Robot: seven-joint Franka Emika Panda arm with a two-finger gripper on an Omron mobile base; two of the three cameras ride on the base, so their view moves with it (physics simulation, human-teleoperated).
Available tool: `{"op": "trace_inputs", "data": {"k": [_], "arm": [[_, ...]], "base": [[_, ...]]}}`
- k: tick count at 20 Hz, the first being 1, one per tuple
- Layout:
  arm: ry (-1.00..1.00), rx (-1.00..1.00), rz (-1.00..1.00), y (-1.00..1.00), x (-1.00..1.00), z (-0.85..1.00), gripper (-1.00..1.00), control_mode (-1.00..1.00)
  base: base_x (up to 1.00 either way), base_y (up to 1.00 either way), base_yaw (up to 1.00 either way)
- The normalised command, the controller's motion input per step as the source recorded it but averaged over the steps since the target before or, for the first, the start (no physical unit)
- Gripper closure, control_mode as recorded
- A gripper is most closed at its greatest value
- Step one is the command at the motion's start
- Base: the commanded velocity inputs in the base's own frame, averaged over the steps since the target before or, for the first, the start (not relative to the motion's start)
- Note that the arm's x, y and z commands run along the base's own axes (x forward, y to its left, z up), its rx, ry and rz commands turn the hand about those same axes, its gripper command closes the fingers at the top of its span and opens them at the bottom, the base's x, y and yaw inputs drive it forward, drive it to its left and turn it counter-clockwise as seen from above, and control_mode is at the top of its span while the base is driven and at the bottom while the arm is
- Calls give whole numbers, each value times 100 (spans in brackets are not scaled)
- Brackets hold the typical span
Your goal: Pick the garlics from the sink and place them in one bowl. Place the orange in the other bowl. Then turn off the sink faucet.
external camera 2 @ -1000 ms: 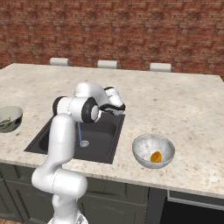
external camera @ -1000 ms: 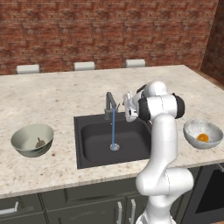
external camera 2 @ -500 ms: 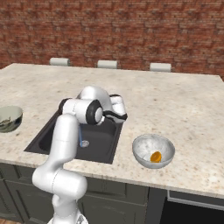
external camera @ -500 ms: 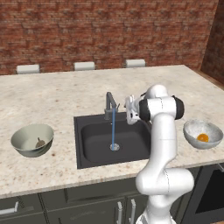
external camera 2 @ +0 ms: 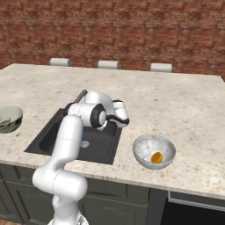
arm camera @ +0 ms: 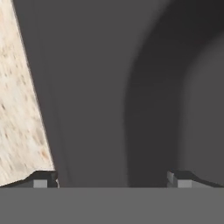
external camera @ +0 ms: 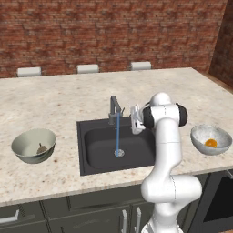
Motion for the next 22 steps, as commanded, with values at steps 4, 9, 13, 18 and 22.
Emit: {"op": "trace_inputs", "data": {"k": [4, 9, 13, 18, 22], "arm": [[21, 19, 21, -46, 74, 49, -100, -100], [13, 19, 22, -36, 76, 68, -100, -100], [18, 15, 23, -36, 86, 48, -100, -100], [19, 14, 27, -15, 83, 77, -100, -100], [33, 3, 40, 0, 90, 89, -100, -100]], "base": [[0, 0, 0], [0, 0, 0], [0, 0, 0], [0, 0, 0], [0, 0, 0]]}}
